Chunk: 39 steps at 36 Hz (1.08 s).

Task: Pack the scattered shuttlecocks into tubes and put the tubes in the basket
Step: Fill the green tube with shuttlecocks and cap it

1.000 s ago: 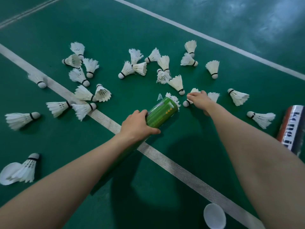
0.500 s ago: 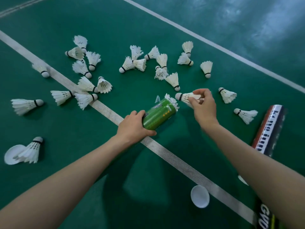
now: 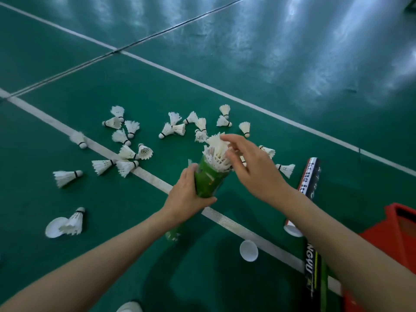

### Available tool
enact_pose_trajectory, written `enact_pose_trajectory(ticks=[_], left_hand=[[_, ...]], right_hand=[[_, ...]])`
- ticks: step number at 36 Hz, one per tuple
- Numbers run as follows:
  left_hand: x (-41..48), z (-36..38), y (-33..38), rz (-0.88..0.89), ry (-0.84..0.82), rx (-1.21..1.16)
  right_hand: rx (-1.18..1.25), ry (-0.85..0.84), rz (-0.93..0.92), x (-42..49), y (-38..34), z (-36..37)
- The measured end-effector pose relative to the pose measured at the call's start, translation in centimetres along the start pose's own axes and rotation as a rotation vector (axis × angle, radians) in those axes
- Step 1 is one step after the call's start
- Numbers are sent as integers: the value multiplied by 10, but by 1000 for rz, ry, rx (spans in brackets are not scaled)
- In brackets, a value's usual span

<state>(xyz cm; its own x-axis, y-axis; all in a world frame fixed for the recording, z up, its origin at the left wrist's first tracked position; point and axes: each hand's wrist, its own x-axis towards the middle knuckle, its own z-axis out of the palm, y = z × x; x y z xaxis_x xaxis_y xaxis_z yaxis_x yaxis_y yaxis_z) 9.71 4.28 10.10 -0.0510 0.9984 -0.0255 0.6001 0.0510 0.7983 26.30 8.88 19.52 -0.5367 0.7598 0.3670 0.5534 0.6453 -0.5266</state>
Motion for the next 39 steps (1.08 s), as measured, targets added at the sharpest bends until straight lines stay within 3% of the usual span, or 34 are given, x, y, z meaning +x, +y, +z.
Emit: enact_pose_trajectory(ticks=[9,14,19,23,27,29,35,39], left_hand=[[-47,-8,26,-9,-6,-295],[-62,-29,33,-5,-145,-401],[-69,-56,48,7,-237,-340],[-73,-70,61,71,-303,-349],[-72,-72,75,19,-234,-487],[-71,-69,75,-1,-181,-439],[-67,-58,66,-32,-102,-394],[-70,-49,71,-70,-112,-476]], right_hand=[[-33,-31,-76,-52,-40,7],[-43,-138,-53,-57,-52,1],[-316,-116,-202,-55,-48,-8],[-264,-166,-221,-52,-50,-12],[-177,-218,-205,-51,-51,-7],[-160,-214,-209,-51,-49,-3],[1,-83,-85,-58,-44,1],[-43,-29,-167,-60,-45,-2]])
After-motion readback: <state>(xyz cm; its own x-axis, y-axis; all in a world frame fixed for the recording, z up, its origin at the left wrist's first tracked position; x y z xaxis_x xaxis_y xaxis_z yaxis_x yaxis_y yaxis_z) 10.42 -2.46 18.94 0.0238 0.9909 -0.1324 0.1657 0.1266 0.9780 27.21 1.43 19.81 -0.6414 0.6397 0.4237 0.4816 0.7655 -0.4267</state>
